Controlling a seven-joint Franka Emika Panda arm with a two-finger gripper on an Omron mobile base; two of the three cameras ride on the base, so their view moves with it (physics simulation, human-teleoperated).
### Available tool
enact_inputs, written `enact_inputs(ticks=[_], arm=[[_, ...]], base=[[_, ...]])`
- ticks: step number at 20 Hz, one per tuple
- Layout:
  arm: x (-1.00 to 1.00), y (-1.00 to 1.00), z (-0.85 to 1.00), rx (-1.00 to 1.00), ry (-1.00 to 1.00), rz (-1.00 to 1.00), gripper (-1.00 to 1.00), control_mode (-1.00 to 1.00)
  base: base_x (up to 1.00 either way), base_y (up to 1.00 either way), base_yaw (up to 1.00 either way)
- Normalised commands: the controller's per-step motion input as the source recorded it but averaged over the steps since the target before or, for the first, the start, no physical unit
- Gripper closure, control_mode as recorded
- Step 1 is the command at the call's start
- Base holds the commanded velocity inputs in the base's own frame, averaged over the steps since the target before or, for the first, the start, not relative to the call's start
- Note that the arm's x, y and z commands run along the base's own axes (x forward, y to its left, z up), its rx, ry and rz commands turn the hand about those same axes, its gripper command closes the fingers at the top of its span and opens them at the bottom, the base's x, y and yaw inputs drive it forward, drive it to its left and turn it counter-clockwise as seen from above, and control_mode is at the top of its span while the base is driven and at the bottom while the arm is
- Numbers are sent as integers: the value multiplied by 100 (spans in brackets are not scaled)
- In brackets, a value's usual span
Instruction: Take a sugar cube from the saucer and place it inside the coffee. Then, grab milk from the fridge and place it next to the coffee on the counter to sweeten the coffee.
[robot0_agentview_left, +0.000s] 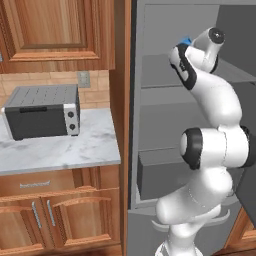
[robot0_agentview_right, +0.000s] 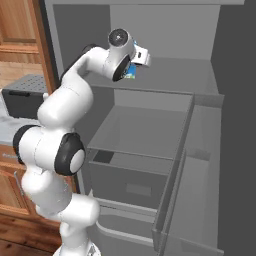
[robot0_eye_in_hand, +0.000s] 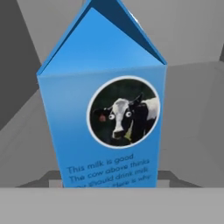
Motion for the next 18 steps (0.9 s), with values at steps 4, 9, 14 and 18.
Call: enact_inputs(ticks=[4, 9, 14, 18], arm=[[-100, 12, 10, 0, -21, 0, 100, -100], [-100, 15, 5, 0, -15, 0, 100, -100], [-100, 12, 0, 0, -4, 0, 100, -100], [-100, 7, -4, 0, 0, 0, 100, -100]], base=[[0, 0, 0], [0, 0, 0], [0, 0, 0], [0, 0, 0]])
